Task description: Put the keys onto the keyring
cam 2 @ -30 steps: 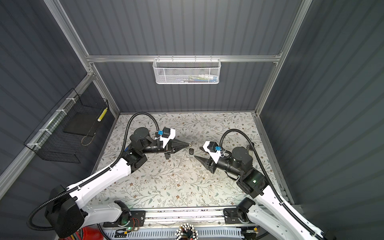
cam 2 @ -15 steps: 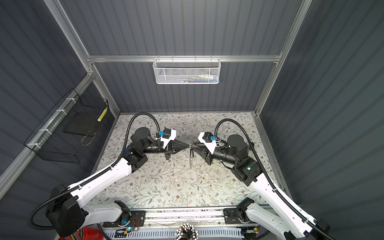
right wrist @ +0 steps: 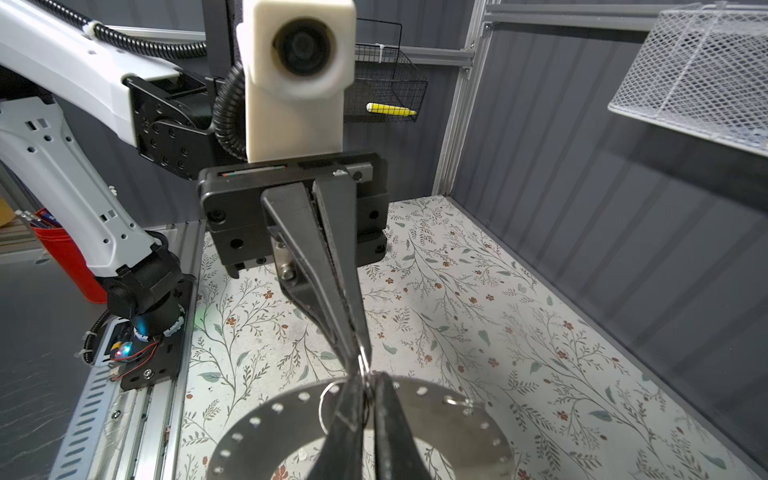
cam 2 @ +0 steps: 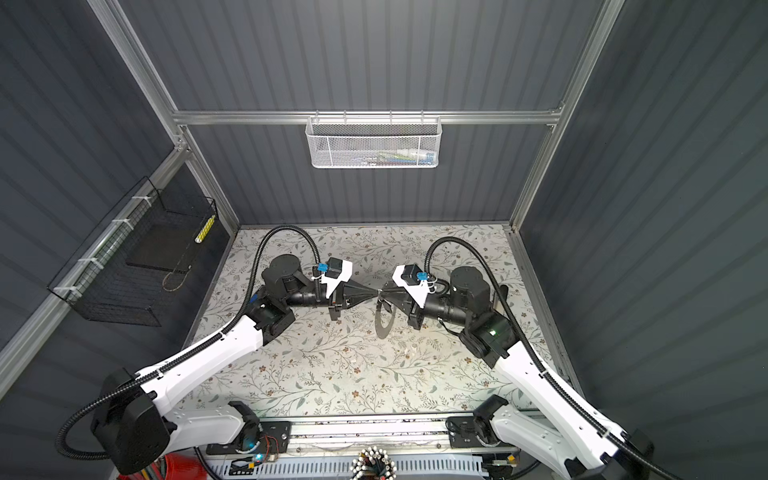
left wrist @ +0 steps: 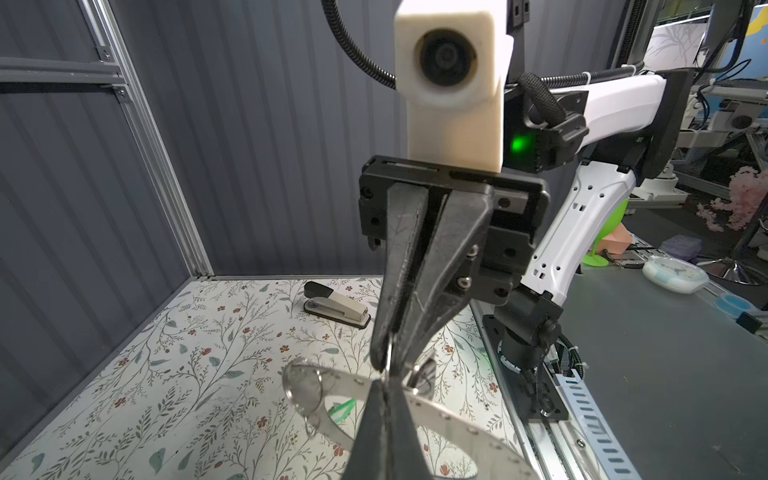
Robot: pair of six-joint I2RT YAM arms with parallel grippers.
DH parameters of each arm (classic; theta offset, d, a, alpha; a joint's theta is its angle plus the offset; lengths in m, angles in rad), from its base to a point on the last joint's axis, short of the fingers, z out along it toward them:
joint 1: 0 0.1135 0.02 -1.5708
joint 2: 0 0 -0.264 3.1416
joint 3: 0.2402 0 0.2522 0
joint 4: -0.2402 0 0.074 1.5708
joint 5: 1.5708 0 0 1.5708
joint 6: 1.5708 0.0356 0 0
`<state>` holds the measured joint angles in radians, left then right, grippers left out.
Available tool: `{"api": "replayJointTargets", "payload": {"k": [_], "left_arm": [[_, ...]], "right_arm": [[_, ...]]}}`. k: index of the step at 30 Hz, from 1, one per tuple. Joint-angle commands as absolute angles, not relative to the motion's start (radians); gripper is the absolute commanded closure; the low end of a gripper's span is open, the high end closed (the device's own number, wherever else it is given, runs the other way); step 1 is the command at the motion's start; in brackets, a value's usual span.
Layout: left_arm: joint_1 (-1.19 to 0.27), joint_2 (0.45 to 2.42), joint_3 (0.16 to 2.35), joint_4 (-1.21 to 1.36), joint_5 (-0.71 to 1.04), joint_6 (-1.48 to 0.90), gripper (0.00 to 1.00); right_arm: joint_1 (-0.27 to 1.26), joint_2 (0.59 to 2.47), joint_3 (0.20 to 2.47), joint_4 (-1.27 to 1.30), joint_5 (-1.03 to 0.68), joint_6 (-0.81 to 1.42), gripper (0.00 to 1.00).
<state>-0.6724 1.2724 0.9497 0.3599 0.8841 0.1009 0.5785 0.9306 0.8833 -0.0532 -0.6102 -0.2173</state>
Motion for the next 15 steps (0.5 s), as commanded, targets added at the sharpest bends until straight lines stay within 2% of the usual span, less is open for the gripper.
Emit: {"api": "replayJointTargets", "payload": {"k": [1, 4, 5, 7, 8, 11, 15], "left_arm": [[-0.674, 1.277, 0.998, 0.342, 0.913, 0.131, 1.00], [-0.675, 1.279, 1.039, 0.229, 0.900, 0.206, 1.00], [-0.675, 1.279, 1.064, 0.163, 0.885, 0.256, 0.95], [-0.675, 1.274, 1.131, -0.019, 0.840, 0.396, 0.73], [-0.675, 1.273, 1.157, -0.083, 0.813, 0.443, 0.70], [-0.676, 1.273, 1.226, -0.247, 0.755, 0.582, 0.69], [-0.686, 1.279, 1.273, -0.339, 0.689, 0.680, 0.70]], "right_arm": [[0.574, 0.932, 0.899, -0.028, -0.642, -0.233, 0.98], [0.575, 0.925, 0.897, -0.053, -0.639, -0.249, 1.00], [0.575, 0.925, 0.902, -0.074, -0.635, -0.256, 1.00], [0.575, 0.923, 0.925, -0.147, -0.607, -0.274, 1.00], [0.574, 0.925, 0.940, -0.188, -0.599, -0.283, 1.00], [0.572, 0.952, 1.015, -0.349, -0.561, -0.304, 1.00], [0.572, 1.013, 1.114, -0.543, -0.522, -0.314, 1.00]]}}
